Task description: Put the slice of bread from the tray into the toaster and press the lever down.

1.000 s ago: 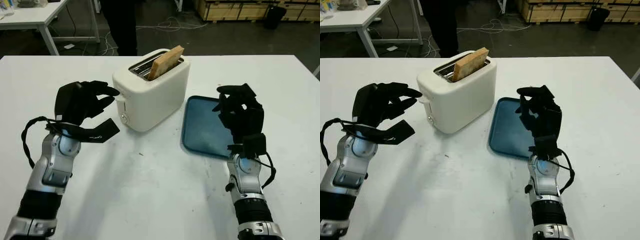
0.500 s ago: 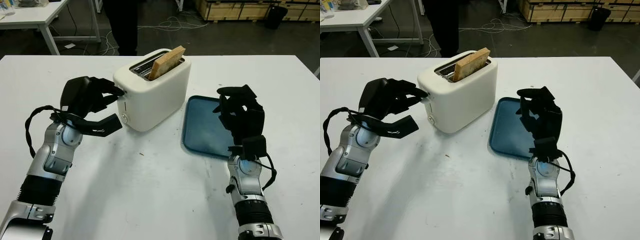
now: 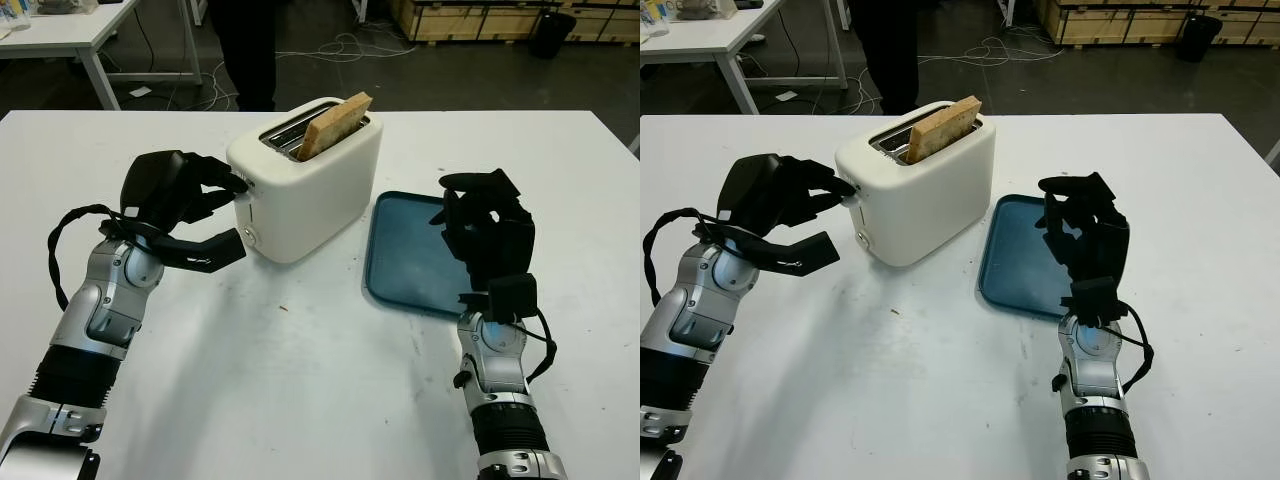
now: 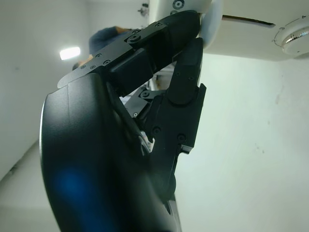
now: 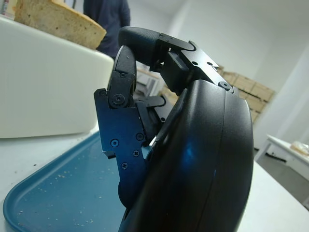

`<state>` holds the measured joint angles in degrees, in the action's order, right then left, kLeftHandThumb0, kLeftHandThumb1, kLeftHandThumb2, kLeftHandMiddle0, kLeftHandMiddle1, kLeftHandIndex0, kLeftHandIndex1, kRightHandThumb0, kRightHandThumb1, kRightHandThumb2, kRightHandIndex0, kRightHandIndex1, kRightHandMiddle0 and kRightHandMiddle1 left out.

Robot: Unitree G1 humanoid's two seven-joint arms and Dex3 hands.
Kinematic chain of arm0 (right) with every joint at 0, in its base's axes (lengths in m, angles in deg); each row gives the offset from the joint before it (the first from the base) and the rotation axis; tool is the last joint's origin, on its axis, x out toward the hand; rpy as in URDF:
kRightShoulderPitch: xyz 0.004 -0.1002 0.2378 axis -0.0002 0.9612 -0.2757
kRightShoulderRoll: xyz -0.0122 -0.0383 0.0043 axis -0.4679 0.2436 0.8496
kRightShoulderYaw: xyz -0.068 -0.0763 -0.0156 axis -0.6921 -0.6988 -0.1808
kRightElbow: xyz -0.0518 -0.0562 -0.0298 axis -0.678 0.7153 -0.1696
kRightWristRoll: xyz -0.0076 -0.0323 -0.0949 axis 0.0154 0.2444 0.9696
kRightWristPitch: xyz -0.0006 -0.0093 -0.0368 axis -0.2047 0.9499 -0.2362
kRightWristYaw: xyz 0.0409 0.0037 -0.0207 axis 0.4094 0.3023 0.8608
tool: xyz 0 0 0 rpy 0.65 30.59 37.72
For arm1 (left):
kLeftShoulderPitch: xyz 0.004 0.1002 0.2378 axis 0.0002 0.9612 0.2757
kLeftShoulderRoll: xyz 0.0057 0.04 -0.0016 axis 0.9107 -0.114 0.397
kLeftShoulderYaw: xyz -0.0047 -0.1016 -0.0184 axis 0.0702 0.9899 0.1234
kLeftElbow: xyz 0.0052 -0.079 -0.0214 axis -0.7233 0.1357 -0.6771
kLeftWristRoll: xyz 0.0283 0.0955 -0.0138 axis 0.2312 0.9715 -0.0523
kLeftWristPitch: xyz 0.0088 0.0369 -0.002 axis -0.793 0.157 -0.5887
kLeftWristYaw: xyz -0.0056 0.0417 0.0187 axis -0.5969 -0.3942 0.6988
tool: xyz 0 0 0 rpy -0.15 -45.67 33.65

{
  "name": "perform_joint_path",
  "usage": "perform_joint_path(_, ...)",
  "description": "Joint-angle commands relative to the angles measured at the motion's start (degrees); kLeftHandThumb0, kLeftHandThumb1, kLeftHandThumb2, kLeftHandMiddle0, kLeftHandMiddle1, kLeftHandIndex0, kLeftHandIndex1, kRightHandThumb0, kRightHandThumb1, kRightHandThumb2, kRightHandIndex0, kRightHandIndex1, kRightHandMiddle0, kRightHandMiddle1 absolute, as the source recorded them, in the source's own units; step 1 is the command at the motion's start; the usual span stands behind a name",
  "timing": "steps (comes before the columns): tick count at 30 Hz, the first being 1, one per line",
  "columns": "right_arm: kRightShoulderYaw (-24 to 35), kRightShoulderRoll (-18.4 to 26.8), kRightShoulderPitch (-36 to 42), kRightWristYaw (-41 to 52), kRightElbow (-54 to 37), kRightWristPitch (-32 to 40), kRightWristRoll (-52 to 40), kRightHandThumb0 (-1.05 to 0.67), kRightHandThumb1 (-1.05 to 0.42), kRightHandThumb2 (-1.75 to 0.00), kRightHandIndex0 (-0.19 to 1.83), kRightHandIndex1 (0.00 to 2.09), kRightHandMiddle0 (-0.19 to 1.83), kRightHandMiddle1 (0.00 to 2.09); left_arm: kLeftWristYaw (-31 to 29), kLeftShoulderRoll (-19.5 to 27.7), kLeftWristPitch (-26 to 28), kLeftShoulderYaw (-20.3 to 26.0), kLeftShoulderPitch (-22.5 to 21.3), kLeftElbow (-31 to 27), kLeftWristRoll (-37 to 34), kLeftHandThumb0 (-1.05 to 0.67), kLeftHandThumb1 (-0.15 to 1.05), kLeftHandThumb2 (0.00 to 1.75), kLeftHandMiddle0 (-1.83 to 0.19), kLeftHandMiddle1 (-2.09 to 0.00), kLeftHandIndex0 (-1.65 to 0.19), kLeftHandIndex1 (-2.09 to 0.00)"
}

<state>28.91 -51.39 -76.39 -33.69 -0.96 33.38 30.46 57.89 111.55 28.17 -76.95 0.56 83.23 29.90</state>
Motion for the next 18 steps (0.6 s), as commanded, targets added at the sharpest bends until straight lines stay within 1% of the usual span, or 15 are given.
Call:
perform_joint_path(1, 0.2, -0.3, 0.5, 0.1, -1.1, -0.5, -0.7, -0.48, -0.92, -0.32, 0.63, 1.75, 0.62, 1.27, -0.9, 0.9, 0.5, -0.5, -0.8, -0.7, 0.6, -0.23, 0.91, 0.05, -0.87, -1.44, -1.28, -0.19)
perform_joint_path(3, 0.1, -0.2, 0.6, 0.1, -1.2, -0.5, -0.6, -0.47, -0.92, -0.33, 0.64, 1.75, 0.61, 1.29, -1.2, 1.0, 0.5, -0.7, -1.0, -0.6, 0.9, -0.23, 0.91, 0.05, -0.88, -1.36, -1.25, -0.17)
perform_joint_path(7, 0.2, -0.4, 0.6, 0.3, -1.3, -0.6, -1.4, -0.48, -0.92, -0.32, 0.65, 1.75, 0.6, 1.32, -1.3, 1.0, 0.8, -1.2, -1.6, -0.2, 1.9, -0.23, 0.91, 0.06, -0.91, -1.33, -1.21, -0.14)
perform_joint_path(13, 0.2, -0.3, 0.7, 0.9, -1.4, -0.7, -2.3, -0.48, -0.92, -0.31, 0.64, 1.75, 0.58, 1.35, -2.8, 0.8, 1.4, -1.6, -2.3, -0.1, 1.7, -0.22, 0.9, 0.12, -0.85, -1.46, -1.2, -0.1)
perform_joint_path(16, 0.4, -0.2, 0.7, 1.2, -1.2, -1.1, -2.6, -0.48, -0.92, -0.31, 0.64, 1.75, 0.57, 1.35, -3.1, 0.5, 1.2, -2.1, -2.6, 0.7, 1.6, -0.24, 0.9, 0.15, -0.85, -1.42, -1.21, -0.09)
perform_joint_path(17, 0.4, -0.2, 0.7, 1.1, -1.2, -1.2, -2.5, -0.48, -0.92, -0.31, 0.64, 1.75, 0.57, 1.36, -3.2, 0.1, 1.5, -2.4, -2.7, 1.3, 1.7, -0.24, 0.9, 0.17, -0.85, -1.46, -1.24, -0.1)
perform_joint_path(18, 0.5, -0.2, 0.7, 1.0, -1.2, -1.2, -2.4, -0.49, -0.92, -0.31, 0.65, 1.75, 0.57, 1.37, -3.4, -0.3, 1.8, -2.8, -2.6, 1.8, 1.7, -0.24, 0.89, 0.2, -0.82, -1.53, -1.28, -0.13)
